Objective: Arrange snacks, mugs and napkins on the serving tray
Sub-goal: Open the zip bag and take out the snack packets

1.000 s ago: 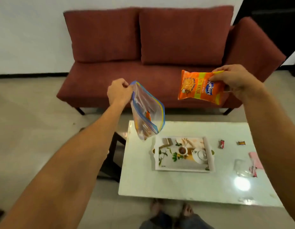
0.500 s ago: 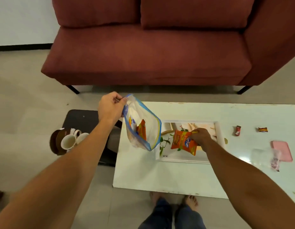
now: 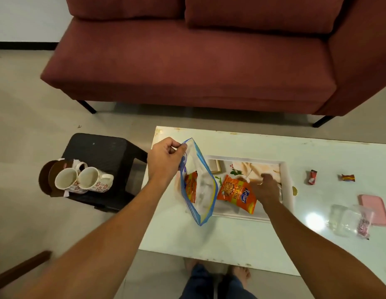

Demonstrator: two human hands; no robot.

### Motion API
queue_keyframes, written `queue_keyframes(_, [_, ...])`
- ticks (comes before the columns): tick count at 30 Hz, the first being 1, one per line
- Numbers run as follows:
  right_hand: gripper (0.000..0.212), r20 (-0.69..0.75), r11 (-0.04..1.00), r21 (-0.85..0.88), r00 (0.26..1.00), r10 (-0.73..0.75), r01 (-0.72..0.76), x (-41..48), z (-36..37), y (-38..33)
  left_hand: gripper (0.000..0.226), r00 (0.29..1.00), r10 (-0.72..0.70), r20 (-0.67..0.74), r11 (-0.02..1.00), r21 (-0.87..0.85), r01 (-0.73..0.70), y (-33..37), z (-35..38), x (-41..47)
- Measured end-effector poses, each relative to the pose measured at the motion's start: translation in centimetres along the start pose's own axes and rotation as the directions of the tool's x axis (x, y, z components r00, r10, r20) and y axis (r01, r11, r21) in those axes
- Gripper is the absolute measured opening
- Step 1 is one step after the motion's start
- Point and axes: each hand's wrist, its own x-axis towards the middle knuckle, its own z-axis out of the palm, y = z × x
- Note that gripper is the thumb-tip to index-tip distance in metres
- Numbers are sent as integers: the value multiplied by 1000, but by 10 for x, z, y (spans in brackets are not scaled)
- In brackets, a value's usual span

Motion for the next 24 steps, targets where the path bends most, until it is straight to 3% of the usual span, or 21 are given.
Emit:
queue_keyframes(2, [41,-239,970,57,946,-216,236,-29,-11,-19,20,999,1,-47,999,47,1,5,4,-7])
queue_keyframes(4, [25,-357,850,208,847,-395,484,-77,-22,-51,21,997,-2,-82,998,69,7,12,5,-14])
queue_keyframes(5, [23,-322,778,274,816,-480,565,-102,-25,-68,21,996,0,-94,997,77,7,15,4,-18])
queue_keyframes(7, [28,-91,718,366,791,-605,592,-142,-19,-99,22,992,20,-123,994,109,-6,21,1,-23])
queue_keyframes(10, [37,282,845,357,817,-504,398,-157,8,-128,21,986,58,-155,988,150,-34,26,-5,-31])
queue_keyframes(14, [32,500,976,43,841,-206,214,-131,45,-140,21,984,63,-167,986,161,-36,31,-10,-37])
queue_keyframes(18, [45,455,951,-189,880,-137,245,-112,69,-139,19,992,47,-116,996,83,-37,31,-15,-40])
queue_keyframes(22, [44,336,947,-194,925,-179,254,-108,91,-136,19,996,77,-53,996,45,-75,29,-22,-42])
queue_keyframes(24, [39,295,931,-220,929,-221,291,-111,99,-138,19,991,100,-85,992,90,-92,27,-26,-39])
